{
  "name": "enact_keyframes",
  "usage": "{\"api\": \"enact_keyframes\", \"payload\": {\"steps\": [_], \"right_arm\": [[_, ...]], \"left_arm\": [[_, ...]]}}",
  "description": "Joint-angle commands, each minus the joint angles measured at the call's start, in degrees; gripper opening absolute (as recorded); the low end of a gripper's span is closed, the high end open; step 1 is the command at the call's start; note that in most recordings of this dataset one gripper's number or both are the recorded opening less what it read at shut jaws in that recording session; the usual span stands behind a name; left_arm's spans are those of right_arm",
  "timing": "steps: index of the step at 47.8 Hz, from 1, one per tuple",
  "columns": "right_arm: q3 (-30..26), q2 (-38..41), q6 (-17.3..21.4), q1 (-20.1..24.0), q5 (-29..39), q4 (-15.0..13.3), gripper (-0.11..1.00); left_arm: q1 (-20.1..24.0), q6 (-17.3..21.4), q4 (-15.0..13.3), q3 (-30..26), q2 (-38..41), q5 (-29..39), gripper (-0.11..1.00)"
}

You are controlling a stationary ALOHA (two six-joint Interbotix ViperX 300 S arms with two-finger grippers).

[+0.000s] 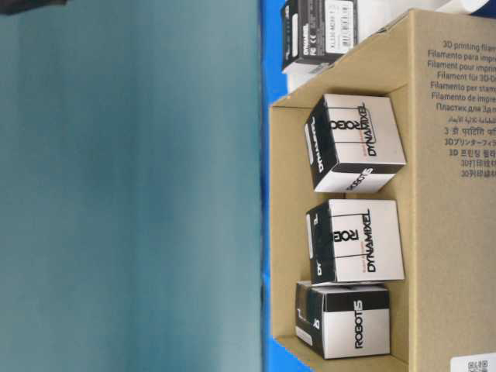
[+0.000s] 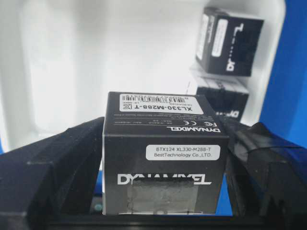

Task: Pick a box that is randomly placed inside the cardboard box.
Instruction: 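Lift the held box out of the cardboard box toward the tray, then lower the held box into the white tray below the other boxes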

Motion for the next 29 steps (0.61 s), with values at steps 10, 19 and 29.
{"api": "enact_keyframes", "payload": {"steps": [10, 19, 29], "right_arm": [[5.45, -1.93, 0.18, 0.18, -6.94, 0.62, 0.78], [8.96, -1.14, 1.32, 0.18, -13.45, 0.79, 0.78], [13.1, -0.26, 2.81, 0.09, -20.92, 0.88, 0.78]], "left_arm": [[0.7, -0.09, 0.09, -1.14, 0.53, -0.44, -0.07], [0.7, -0.09, 0.09, -1.32, 0.44, -0.53, -0.07], [0.7, -0.09, 0.09, -1.05, 0.62, -0.26, -0.07]]}}
